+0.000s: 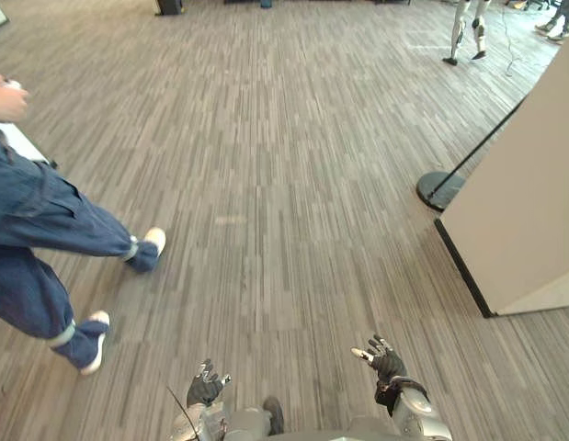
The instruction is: Organize washtable
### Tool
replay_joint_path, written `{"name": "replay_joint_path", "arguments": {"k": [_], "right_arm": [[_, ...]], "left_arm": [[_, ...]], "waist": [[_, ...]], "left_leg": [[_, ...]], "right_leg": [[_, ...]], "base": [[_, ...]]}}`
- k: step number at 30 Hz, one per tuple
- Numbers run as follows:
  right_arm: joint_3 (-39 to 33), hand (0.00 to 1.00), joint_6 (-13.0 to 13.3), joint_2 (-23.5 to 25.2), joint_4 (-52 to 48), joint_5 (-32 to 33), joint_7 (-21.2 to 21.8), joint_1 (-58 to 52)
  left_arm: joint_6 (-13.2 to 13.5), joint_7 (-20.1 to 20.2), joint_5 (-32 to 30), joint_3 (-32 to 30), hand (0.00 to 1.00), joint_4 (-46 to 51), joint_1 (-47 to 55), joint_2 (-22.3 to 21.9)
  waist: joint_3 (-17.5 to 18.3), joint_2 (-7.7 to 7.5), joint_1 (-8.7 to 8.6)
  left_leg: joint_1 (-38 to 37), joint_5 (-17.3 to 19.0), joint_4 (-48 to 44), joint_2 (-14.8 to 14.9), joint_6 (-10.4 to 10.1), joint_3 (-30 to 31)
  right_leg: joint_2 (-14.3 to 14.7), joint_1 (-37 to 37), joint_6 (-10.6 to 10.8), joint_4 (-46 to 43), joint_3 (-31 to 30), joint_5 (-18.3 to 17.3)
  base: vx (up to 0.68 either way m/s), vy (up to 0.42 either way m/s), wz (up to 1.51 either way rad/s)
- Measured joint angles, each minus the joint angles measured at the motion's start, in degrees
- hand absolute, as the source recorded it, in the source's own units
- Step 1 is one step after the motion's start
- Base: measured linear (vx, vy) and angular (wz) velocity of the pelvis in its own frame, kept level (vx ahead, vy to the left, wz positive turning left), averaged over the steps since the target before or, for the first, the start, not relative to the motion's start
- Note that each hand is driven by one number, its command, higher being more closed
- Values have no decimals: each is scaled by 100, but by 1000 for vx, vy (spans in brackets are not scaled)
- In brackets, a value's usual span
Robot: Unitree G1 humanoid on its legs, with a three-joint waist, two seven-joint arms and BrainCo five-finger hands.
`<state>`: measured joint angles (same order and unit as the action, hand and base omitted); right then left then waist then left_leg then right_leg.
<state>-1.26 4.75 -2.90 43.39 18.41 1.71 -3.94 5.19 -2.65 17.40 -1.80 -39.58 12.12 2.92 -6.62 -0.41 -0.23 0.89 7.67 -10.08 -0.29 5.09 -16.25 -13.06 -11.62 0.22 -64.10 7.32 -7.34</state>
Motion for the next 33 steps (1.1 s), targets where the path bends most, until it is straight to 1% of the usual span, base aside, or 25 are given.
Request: {"name": "replay_joint_path", "arguments": {"k": [1, 2, 4, 6, 7, 8, 9, 11, 12, 13, 14, 15, 16, 17, 19, 20, 21, 22, 23, 25, 27, 28, 29, 31, 33], "right_arm": [[1, 0, 12, 10, -44, 5, 12, 0], [-2, 0, 33, 31, -214, 22, 82, -89], [-45, 0, 43, 32, -218, 140, 103, -89], [-130, 0, 35, 63, -218, 198, 89, -82], [-117, 0, 23, 66, -218, 209, 89, -101], [-116, 0, 11, 72, -204, 209, 89, -121], [-126, 0, -3, 27, -207, 179, 90, -114], [-124, 0, -6, -91, -274, 163, 91, -35], [-62, 0, -33, -228, -338, 113, 90, 111], [19, 0, -61, -225, -332, 111, 66, 285], [17, 0, -65, -205, -318, 114, 52, 392], [42, 0, -67, -136, -316, 124, -18, 509], [181, 0, -31, -36, -343, 133, -60, 647], [208, 0, -10, -28, -377, 140, -59, 681], [309, 0, 73, -23, -607, 207, -47, 765], [333, 0, 117, -57, -654, 237, -49, 753], [339, 0, 123, -83, -653, 239, -48, 747], [344, 0, 124, -182, -653, 240, -48, 692], [334, 0, 121, -281, -653, 240, -48, 578], [320, 0, 120, -360, -653, 238, -41, 434], [309, 0, 98, -364, -637, 204, -28, 281], [279, 0, 73, -258, -577, 167, -21, 240], [262, 0, 48, -167, -577, 172, 16, 239], [265, 0, 39, -85, -577, 213, 52, 270], [271, 0, 39, -87, -584, 235, 81, 272]], "left_arm": [[11, 11, 0, 166, 0, -5, -43, 76], [12, 25, 1, 359, 0, -75, -298, 196], [12, 28, 0, 502, 0, -203, -660, 335], [35, 22, -9, 640, 0, -342, -1089, 444], [42, 16, -31, 667, 0, -347, -1116, 525], [54, 19, -35, 691, 0, -348, -1102, 546], [71, 7, -36, 747, 0, -463, -1092, 499], [69, 11, -36, 739, 0, -633, -1006, 282], [58, 10, -31, 642, 0, -684, -900, 95], [21, 2, 8, 514, 0, -713, -810, -4], [8, 3, 19, 475, 0, -715, -809, -17], [12, -2, 46, 405, 0, -710, -778, -10], [36, -7, 48, 344, 0, -668, -725, 12], [44, -7, 47, 336, 0, -611, -665, 14], [68, 3, 50, 333, 0, -427, -463, -15], [65, 0, 54, 325, 0, -338, -413, -21], [66, -2, 55, 318, 0, -308, -396, -19], [70, -1, 54, 233, 0, -242, -305, -34], [67, -28, 116, 106, 0, -212, -229, -70], [74, -125, 237, 82, 0, -89, -89, -88], [92, -135, 252, -120, 0, -76, 59, -106], [88, -149, 259, -197, 0, -105, 71, -46], [86, -158, 268, -242, 0, -102, 37, 28], [56, -156, 277, -227, 0, -154, -85, 96], [28, -150, 254, -141, 0, -171, -206, 104]], "waist": [[-17, 107, -128], [-83, 105, -310], [-197, 78, -440], [-309, -103, -597], [-246, -252, -733], [-195, -341, -727], [-115, -371, -719], [-1, 20, -655], [-63, 415, -605], [-121, 608, -459], [-198, 622, -395], [-308, 514, -295], [-418, 277, -183], [-410, 214, -172], [-380, 106, -119], [-350, 145, -130], [-345, 151, -127], [-329, 182, -122], [-290, 211, -123], [-195, 258, -60], [10, 210, 120], [181, -84, 74], [223, -255, 66], [114, -275, -63], [-41, -76, -178]], "left_leg": [[-314, -5, 236, 1, -30, 88], [-729, 100, 500, -58, -63, 305], [-1029, 286, 631, -95, -111, 515], [-1548, 507, 897, -174, -217, 702], [-1848, 652, 976, -256, -387, 826], [-1939, 748, 812, -331, -482, 869], [-1841, 941, -18, -217, -612, 883], [-1008, 677, -2171, 292, -1171, 919], [-390, -381, -3639, 692, -1878, 1009], [116, -1144, -4870, 1038, -1780, 880], [306, -1076, -5429, 1179, -1669, 796], [486, -930, -6005, 1327, -1439, 634], [840, -608, -6352, 1476, -971, 294], [1016, -493, -6325, 1543, -799, 155], [1714, -284, -5356, 1641, -583, -93], [2000, -195, -4247, 1607, -621, -86], [2041, -199, -3855, 1592, -629, -81], [2135, -259, -2378, 1455, -720, 8], [2106, -597, -614, 1217, -1224, 329], [2148, -698, 39, 1109, -1322, 506], [2222, -1192, -645, 1007, -834, 523], [2305, -895, -1328, 772, -452, 329], [2117, -425, -1588, 571, -340, 111], [1530, -12, -1532, 365, -179, 31], [694, 80, -1054, 348, -121, 40]], "right_leg": [[43, -284, 75, 187, 242, -211], [149, -851, 245, 764, 442, -393], [241, -1330, 259, 1988, 561, -336], [303, -1502, 582, 4522, 800, 411], [271, -1693, 606, 4893, 832, 454], [296, -1716, 452, 4901, 828, 433], [511, -1609, -563, 4867, 535, 1184], [728, -1474, -674, 4594, 613, 1433], [1102, -1252, -802, 4464, 613, 1073], [1441, -926, -910, 4492, 425, 831], [1553, -673, -941, 4540, 348, 759], [1652, -260, -977, 4601, 132, 649], [1690, 485, -945, 4954, -222, 472], [1689, 711, -928, 5111, -337, 421], [1695, 1265, -704, 5508, -738, 163], [1696, 1490, -573, 5642, -871, 69], [1692, 1541, -536, 5664, -902, 38], [1665, 1752, -465, 5713, -990, -175], [1611, 2028, -386, 5709, -1046, -500], [1494, 2297, -180, 5519, -1063, -996], [1216, 2193, 72, 4443, -1259, -1670], [849, 1724, 246, 3179, -1230, -1758], [539, 1205, 306, 1881, -1218, -1170], [310, 629, 153, 411, -1181, -251], [298, 247, -48, 30, -812, -487]], "base": [[808, -6, 72], [673, -64, 78], [595, -129, 70], [741, -274, 75], [706, -295, 64], [767, -353, 46], [959, -514, 6], [862, -456, -22], [772, -289, -88], [917, -337, -106], [605, -193, -115], [708, -229, -109], [703, -219, -103], [688, -203, -94], [741, -110, -80], [812, -62, -65], [551, 5, -50], [738, 69, -38], [757, 90, -37], [866, 174, -59], [861, 241, -85], [857, 257, -52], [841, 249, -35], [714, 201, -9], [638, 139, -6]]}}
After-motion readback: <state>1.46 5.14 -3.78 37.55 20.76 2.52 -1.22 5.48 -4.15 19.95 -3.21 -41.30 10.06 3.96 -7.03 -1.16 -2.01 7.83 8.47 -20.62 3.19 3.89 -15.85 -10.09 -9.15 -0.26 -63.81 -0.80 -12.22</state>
